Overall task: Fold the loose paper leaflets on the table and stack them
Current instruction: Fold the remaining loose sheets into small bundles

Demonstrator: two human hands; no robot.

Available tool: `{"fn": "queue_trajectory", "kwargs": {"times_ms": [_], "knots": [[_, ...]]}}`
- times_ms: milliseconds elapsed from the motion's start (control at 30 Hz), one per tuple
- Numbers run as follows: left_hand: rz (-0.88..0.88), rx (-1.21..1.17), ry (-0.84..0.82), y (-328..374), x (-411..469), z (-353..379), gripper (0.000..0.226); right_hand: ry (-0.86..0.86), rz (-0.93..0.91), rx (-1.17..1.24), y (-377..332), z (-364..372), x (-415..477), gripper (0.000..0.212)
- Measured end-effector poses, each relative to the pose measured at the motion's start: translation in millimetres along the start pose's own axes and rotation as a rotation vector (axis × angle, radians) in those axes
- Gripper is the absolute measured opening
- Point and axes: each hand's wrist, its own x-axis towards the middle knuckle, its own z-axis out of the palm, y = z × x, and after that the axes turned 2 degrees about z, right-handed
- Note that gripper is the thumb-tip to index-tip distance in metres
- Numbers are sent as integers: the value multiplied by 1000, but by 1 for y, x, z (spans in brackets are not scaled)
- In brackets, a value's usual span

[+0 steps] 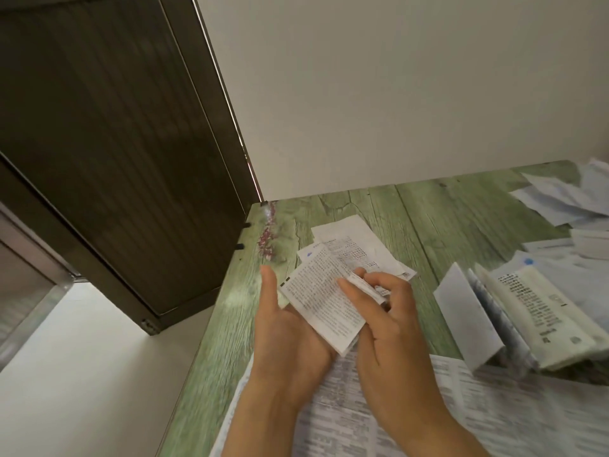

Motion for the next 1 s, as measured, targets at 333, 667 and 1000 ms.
{"fn": "queue_trajectory", "kwargs": {"times_ms": [333, 667, 1000], "knots": [[68, 341, 52, 0, 1, -5, 34, -65, 308, 451, -19, -13, 7, 21], [-23, 646, -60, 18, -13, -13, 26, -204, 501, 564, -12, -17, 12, 14], [-20, 659, 9, 14, -9, -9, 34, -92, 625, 764, -15, -16, 14, 12]]}}
